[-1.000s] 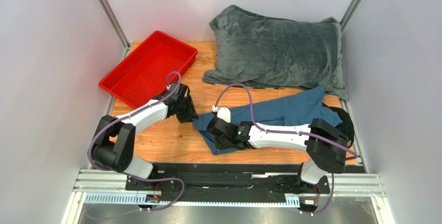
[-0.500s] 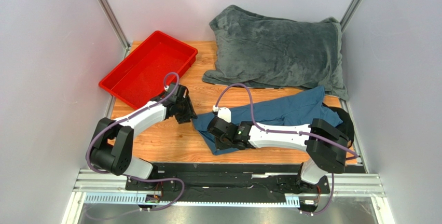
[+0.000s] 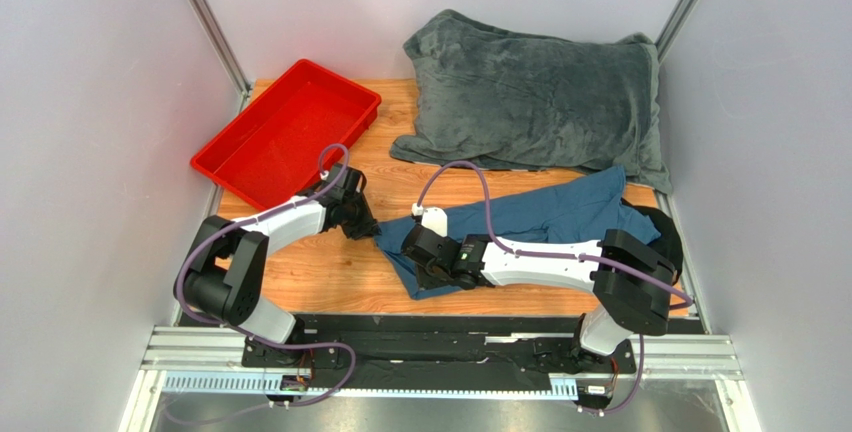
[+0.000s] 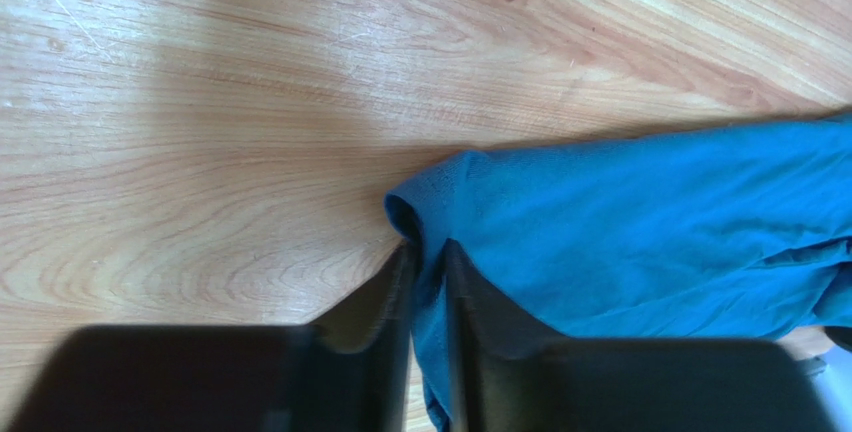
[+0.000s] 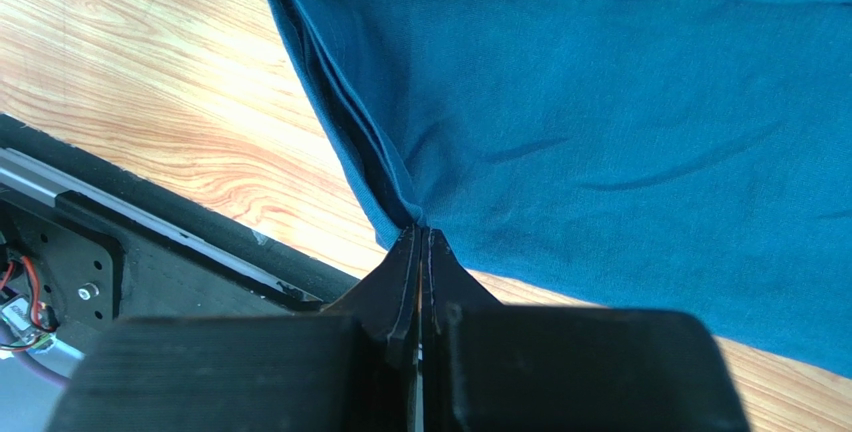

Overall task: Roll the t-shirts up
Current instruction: Roll the T-shirt to the center of the board.

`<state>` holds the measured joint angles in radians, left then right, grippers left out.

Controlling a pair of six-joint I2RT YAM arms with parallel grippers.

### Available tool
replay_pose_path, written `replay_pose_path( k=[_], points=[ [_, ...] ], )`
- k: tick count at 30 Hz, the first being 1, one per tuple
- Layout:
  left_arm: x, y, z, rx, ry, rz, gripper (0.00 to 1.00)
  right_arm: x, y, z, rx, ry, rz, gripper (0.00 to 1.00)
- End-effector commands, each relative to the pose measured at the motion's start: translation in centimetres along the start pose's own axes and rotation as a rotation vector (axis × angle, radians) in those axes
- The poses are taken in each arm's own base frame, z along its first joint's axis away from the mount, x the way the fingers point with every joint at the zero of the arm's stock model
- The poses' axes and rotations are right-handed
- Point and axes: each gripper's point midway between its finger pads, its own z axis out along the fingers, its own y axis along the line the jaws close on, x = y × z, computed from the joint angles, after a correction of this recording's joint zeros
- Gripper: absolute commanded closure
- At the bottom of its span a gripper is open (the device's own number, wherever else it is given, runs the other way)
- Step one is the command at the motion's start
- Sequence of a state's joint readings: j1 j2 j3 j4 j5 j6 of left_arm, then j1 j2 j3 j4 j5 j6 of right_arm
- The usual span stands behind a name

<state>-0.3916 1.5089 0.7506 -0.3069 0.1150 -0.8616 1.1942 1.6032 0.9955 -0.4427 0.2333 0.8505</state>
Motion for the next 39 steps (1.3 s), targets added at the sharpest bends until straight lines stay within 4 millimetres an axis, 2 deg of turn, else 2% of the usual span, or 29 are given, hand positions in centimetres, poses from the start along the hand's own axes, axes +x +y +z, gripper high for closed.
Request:
replay_pose_path(
  k=[1, 2, 3, 4, 5, 9, 12, 16, 23, 28, 32, 35, 38, 39],
  points=[
    [-1.3, -2.5, -1.4, 0.059, -0.055, 0.047, 0.82, -1.7, 1.0, -1.1, -0.045, -0.058, 0.042, 1.00],
    [-1.3, -2.1, -1.7, 0.026, -0.056, 0.072, 0.84, -1.7, 1.1, -1.1, -0.046, -0.059, 0.044, 1.00],
    [-2.0, -2.9, -2.3, 0.030, -0.075, 0.090, 0.87, -1.8, 1.2, -1.3, -0.052, -0.064, 0.044, 1.00],
    [-1.8, -3.3, -2.7, 0.027, -0.077, 0.130, 0.90, -1.8, 1.2, -1.4, -0.056, -0.064, 0.045, 1.00],
    [-1.7, -3.1, -2.9, 0.000, -0.076, 0.145, 0.92, -1.9, 1.1, -1.4, -0.053, -0.068, 0.048, 1.00],
    [-1.9, -4.8, -4.2, 0.002, -0.084, 0.202, 0.96, -1.8, 0.5, -1.7, -0.042, -0.080, 0.066, 1.00],
    [-2.1, -5.3, -4.5, -0.025, -0.096, 0.220, 0.96, -1.7, -0.5, -2.1, -0.026, -0.104, 0.103, 1.00],
    [-1.3, -6.3, -3.8, -0.045, -0.061, 0.238, 0.96, -1.4, -1.8, -2.4, -0.004, -0.130, 0.154, 1.00],
    [-0.4, -9.5, -2.4, -0.042, -0.036, 0.284, 0.96, -0.5, -4.0, -2.9, 0.008, -0.169, 0.260, 1.00],
    [0.7, -11.1, -1.6, -0.043, -0.016, 0.327, 0.96, 0.2, -5.4, -3.0, 0.024, -0.184, 0.309, 1.00],
    [1.0, -12.2, -1.2, -0.029, -0.012, 0.363, 0.96, 0.7, -5.7, -2.9, 0.024, -0.183, 0.323, 1.00],
    [1.3, -12.9, -0.9, -0.023, -0.005, 0.401, 0.91, 0.8, -5.7, -2.8, 0.026, -0.183, 0.318, 1.00],
    [1.6, -13.5, -0.6, -0.009, 0.008, 0.435, 0.84, 0.5, -5.5, -3.0, 0.026, -0.192, 0.304, 0.91],
    [1.5, -13.8, -0.6, 0.000, 0.006, 0.450, 0.83, 0.4, -5.6, -3.1, 0.028, -0.196, 0.298, 0.86]
  ],
)
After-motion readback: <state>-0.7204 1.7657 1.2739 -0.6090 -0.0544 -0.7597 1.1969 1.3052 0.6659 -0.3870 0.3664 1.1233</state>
